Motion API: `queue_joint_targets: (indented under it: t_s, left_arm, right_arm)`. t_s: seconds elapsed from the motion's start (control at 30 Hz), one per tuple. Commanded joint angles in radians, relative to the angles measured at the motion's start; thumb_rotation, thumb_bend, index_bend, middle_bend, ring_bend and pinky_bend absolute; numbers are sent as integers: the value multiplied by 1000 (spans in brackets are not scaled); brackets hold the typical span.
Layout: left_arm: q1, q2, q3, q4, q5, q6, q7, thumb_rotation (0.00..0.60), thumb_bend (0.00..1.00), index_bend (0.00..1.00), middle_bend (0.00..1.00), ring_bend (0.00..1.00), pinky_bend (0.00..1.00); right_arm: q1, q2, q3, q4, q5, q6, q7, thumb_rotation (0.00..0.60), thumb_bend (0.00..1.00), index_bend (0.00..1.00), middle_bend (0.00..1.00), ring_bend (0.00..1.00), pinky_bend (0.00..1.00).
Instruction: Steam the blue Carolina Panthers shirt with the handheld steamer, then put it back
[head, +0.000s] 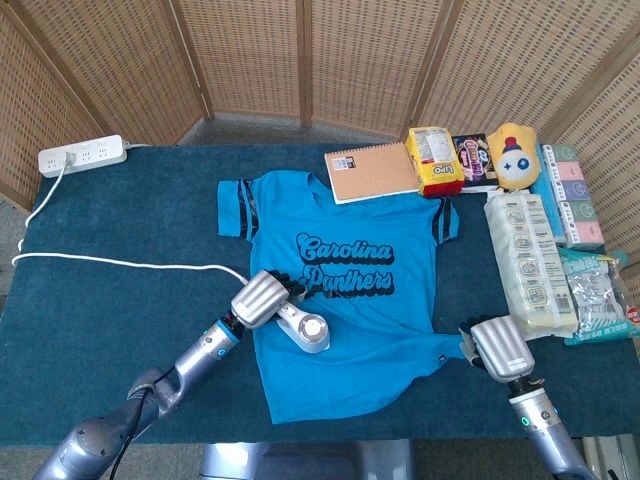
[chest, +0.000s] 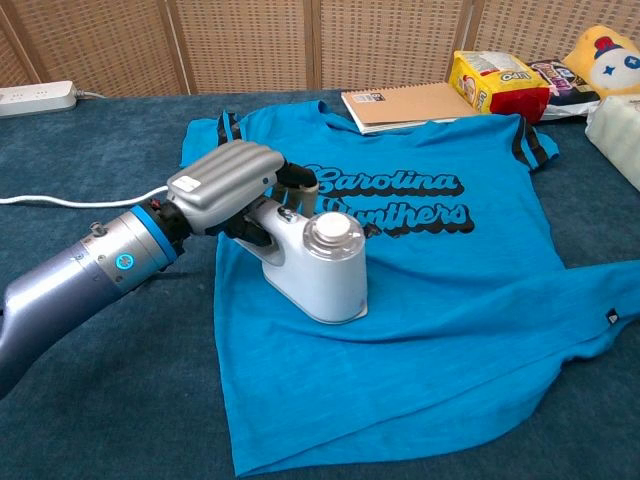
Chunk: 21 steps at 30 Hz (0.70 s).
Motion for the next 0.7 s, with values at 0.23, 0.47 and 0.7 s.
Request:
queue_joint_targets:
  t_s: [0.23,0.47,0.7]
  left_arm:
    - [-23,-28,9,-33,22,20,-1,600,421,523,668,589,644]
    - [-21,-28,5,-23,15,9,7,600,421,523,668,589,643]
    - [-2,-2,4,10,2,-1,-3,600,420,523,668,589,644]
  right_arm:
    - [-3,1,0,6,3,2,8,600,356,759,696,706,781]
    - [-5,3,-1,9,3,5,12,600,357,759,696,706,782]
    - [0,-3,0,8,1,-1,8,600,356,759,696,706,782]
